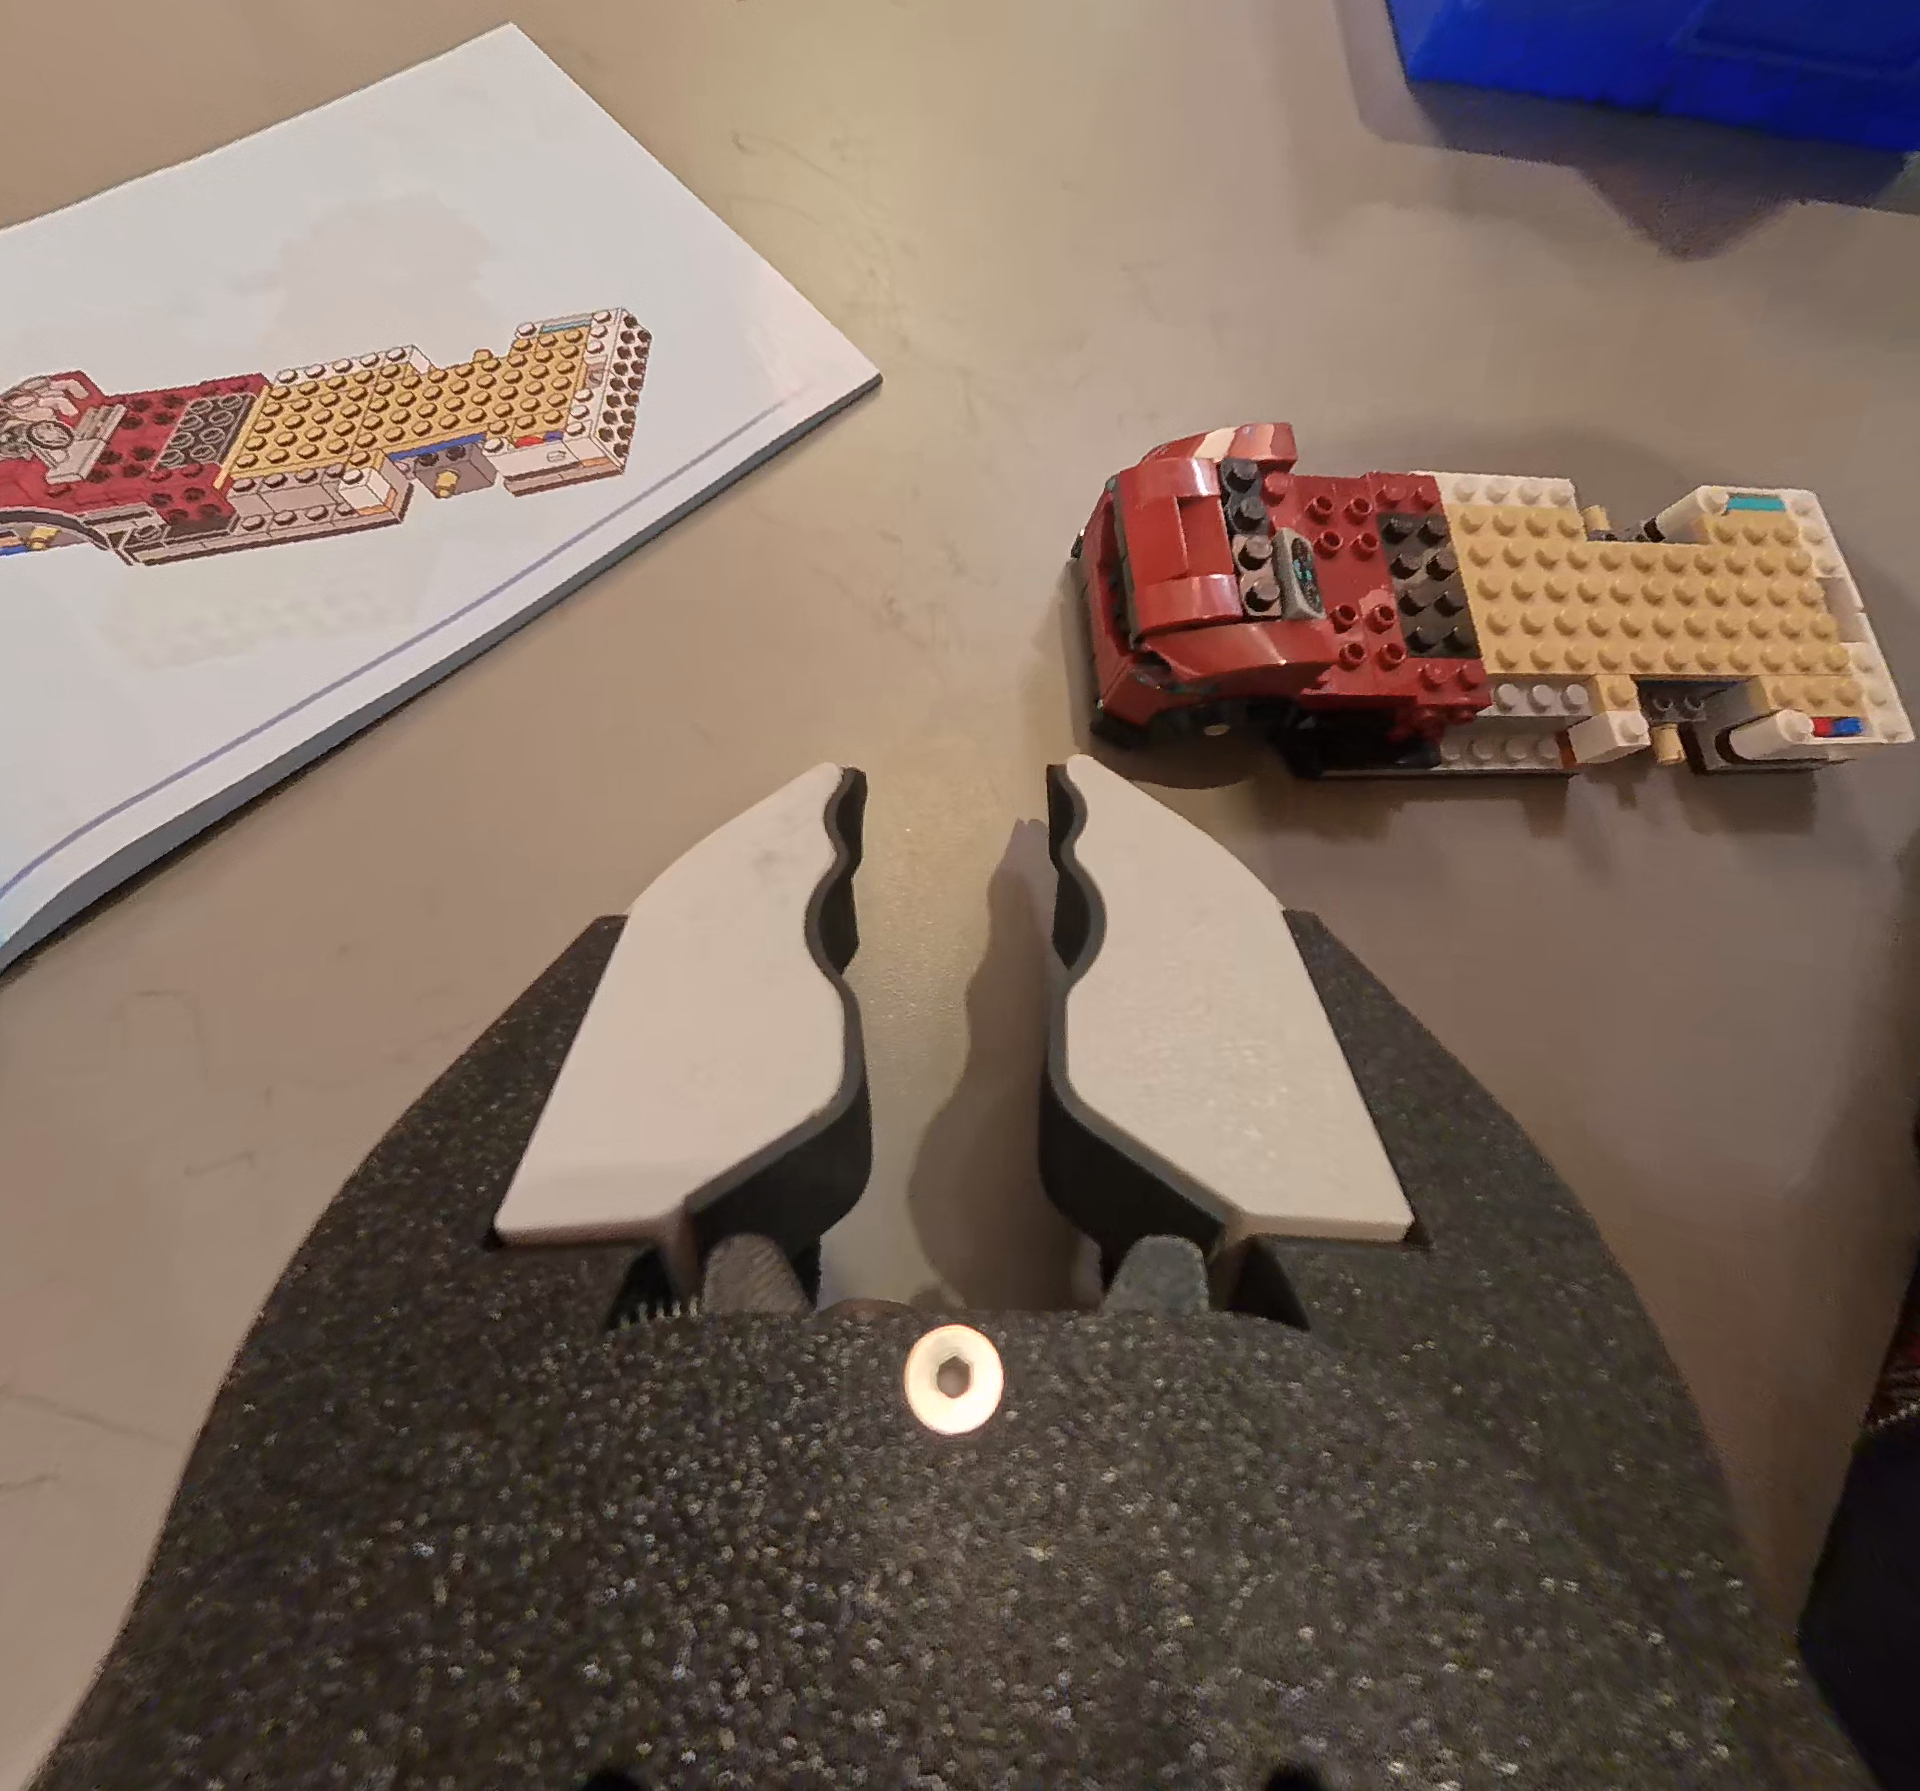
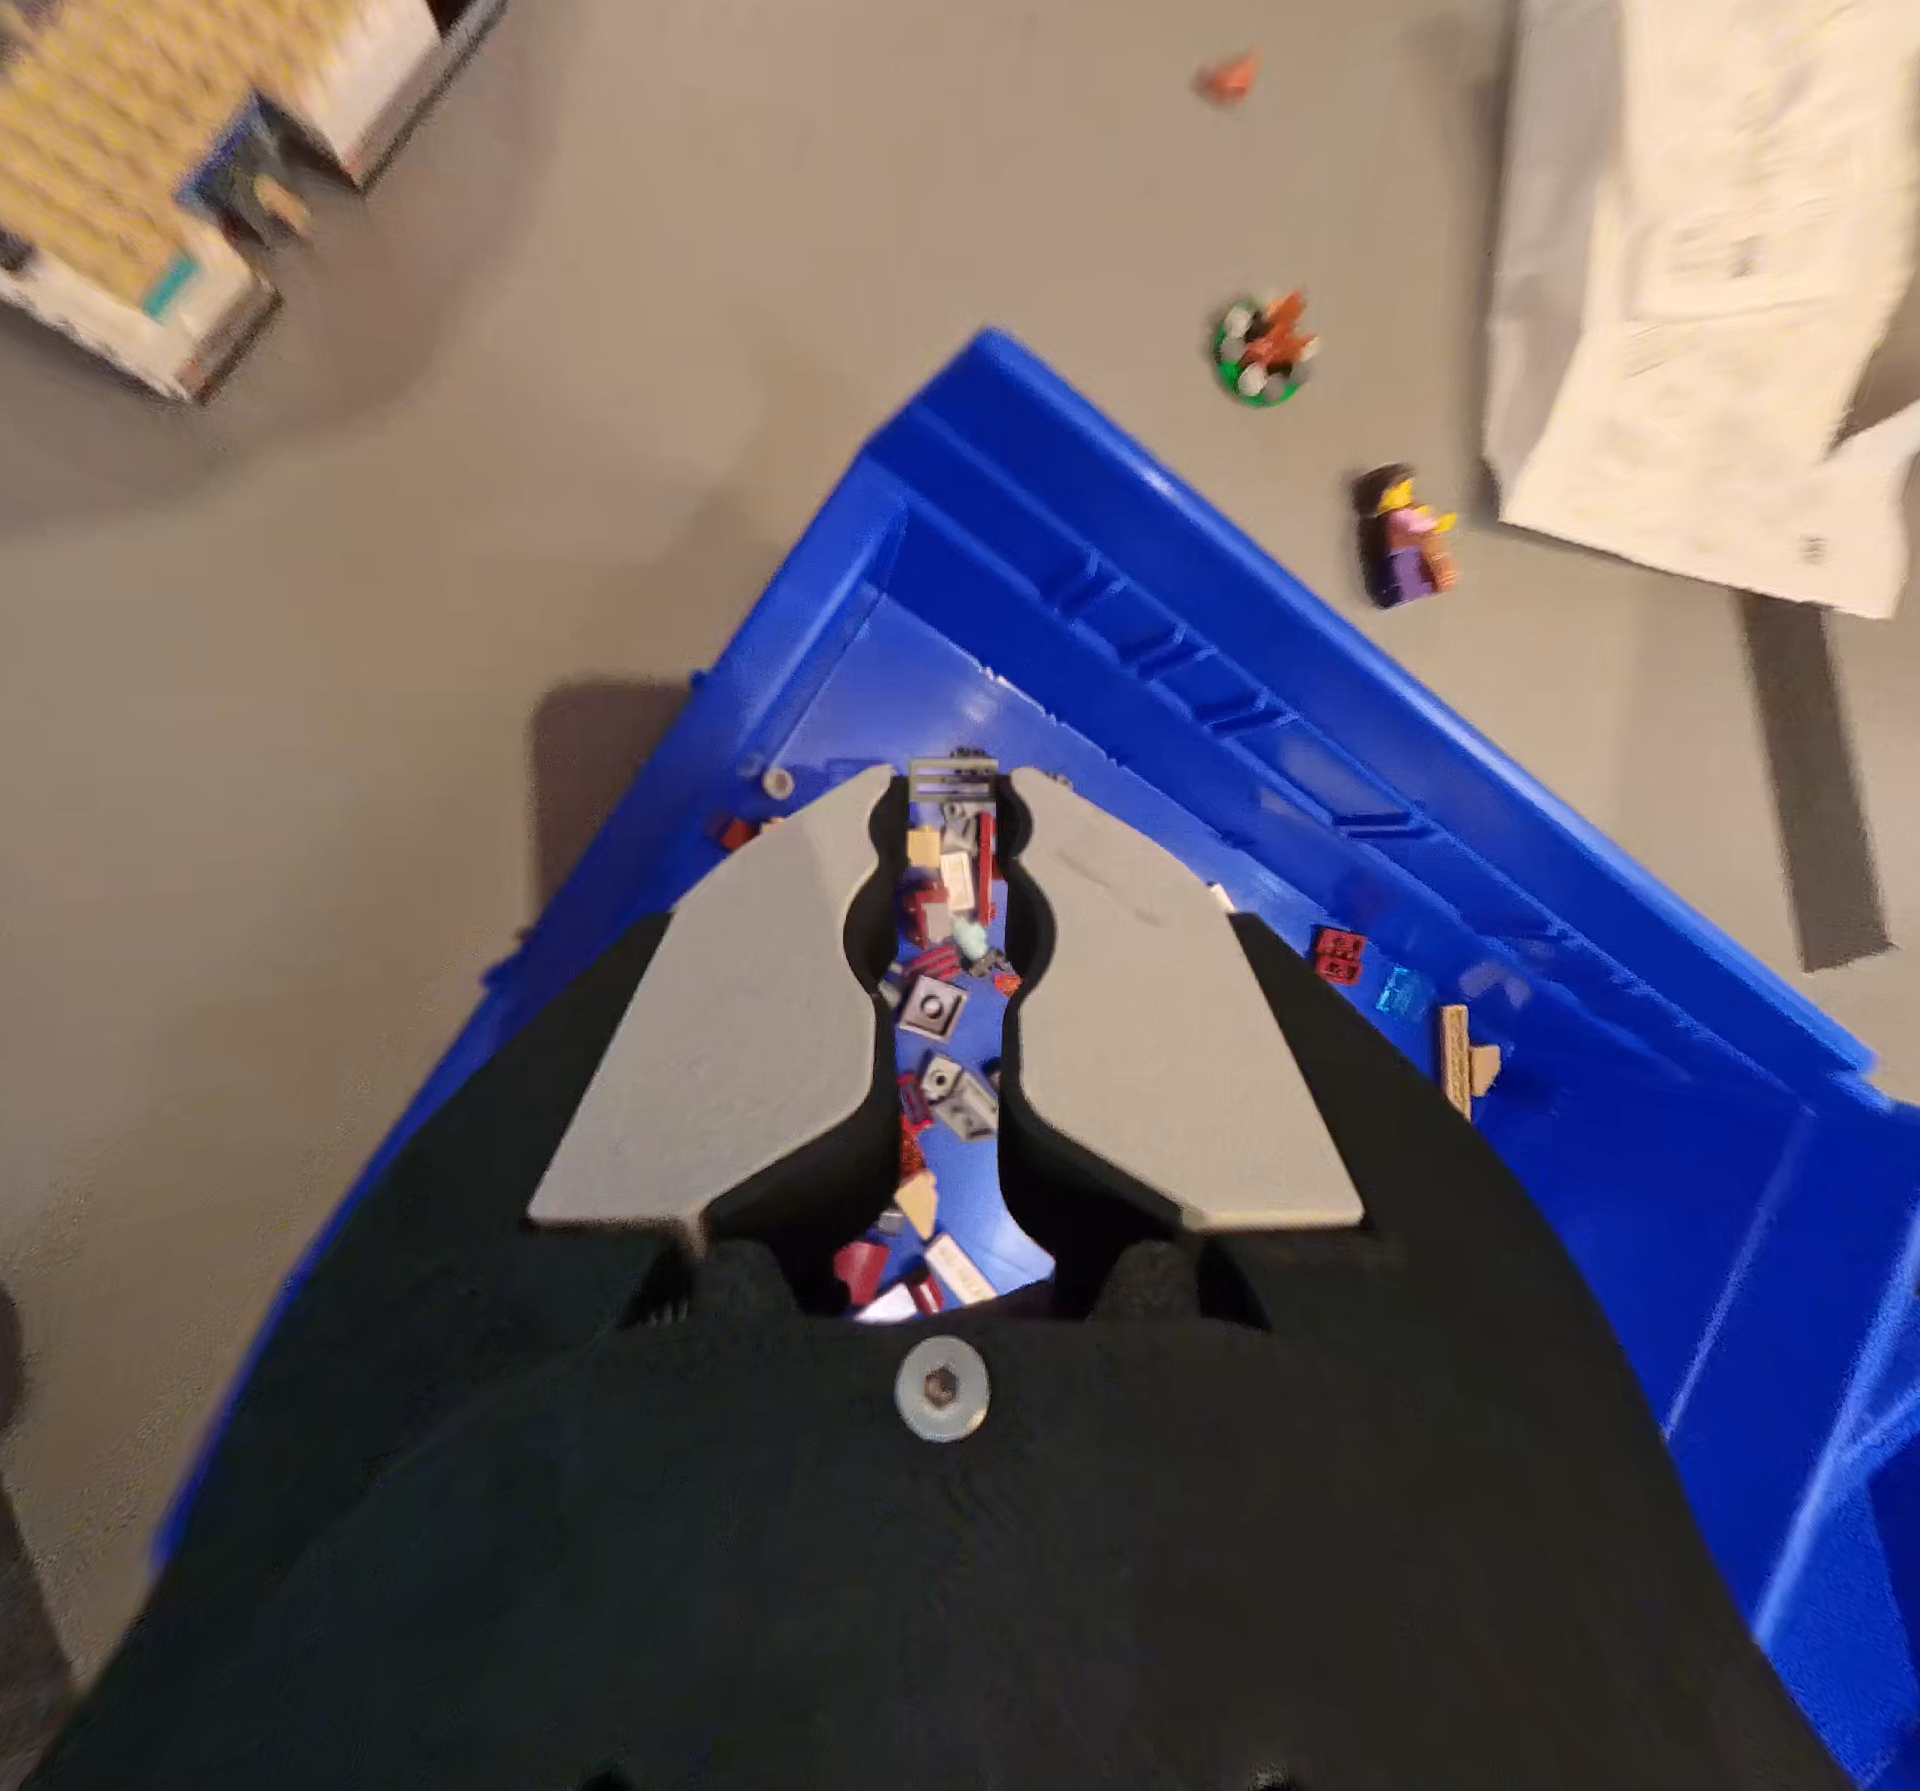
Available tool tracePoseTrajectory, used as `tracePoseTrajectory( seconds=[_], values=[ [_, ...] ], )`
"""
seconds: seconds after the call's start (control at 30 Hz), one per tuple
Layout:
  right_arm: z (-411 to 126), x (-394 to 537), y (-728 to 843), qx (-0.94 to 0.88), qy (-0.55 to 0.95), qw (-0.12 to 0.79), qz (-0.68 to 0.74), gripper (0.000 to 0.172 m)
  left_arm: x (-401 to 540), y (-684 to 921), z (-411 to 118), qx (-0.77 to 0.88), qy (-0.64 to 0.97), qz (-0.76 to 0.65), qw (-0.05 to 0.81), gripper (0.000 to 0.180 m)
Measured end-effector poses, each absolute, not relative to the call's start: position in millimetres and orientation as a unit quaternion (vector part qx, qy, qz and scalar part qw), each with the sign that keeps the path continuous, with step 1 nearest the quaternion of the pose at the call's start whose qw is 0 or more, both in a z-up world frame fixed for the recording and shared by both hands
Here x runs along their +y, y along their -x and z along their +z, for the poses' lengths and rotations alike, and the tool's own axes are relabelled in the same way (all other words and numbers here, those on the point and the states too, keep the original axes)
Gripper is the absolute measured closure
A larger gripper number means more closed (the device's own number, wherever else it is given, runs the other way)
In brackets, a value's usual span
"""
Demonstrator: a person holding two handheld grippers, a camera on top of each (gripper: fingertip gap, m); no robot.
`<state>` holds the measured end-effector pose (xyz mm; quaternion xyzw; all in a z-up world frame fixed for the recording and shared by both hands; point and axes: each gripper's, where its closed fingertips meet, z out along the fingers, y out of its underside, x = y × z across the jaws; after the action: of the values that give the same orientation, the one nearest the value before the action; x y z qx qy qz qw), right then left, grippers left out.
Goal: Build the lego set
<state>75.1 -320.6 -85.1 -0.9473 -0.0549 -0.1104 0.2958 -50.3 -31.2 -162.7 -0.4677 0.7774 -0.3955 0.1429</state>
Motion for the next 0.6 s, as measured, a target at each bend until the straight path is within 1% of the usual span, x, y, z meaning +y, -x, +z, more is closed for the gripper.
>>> tracePoseTrajectory(
  seconds=[0.1, 0.2, 0.27, 0.43, 0.6],
  values=[
    [-68.7, -314.2, -48.8, -0.043, 0.933, 0.333, -0.129, 0.155, -31.8, 50.6, -162.1, 0.776, 0.467, -0.4, 0.138, 0.146],
    [-77.1, -304.0, -13.8, -0.056, 0.93, 0.339, -0.131, 0.156, -32.1, 51.0, -161.3, 0.776, 0.465, -0.403, 0.138, 0.146],
    [-85.5, -298.7, 4.2, -0.077, 0.931, 0.328, -0.142, 0.156, -32.6, 51.4, -160.7, 0.776, 0.463, -0.405, 0.138, 0.146],
    [-84.9, -293.1, 8.8, -0.111, 0.918, 0.296, -0.24, 0.155, -34.0, 52.5, -159.7, 0.777, 0.458, -0.409, 0.135, 0.146],
    [-85.9, -285.8, 23.7, -0.116, 0.923, 0.284, -0.231, 0.155, -35.4, 53.4, -160.0, 0.78, 0.455, -0.41, 0.13, 0.146]
  ],
)
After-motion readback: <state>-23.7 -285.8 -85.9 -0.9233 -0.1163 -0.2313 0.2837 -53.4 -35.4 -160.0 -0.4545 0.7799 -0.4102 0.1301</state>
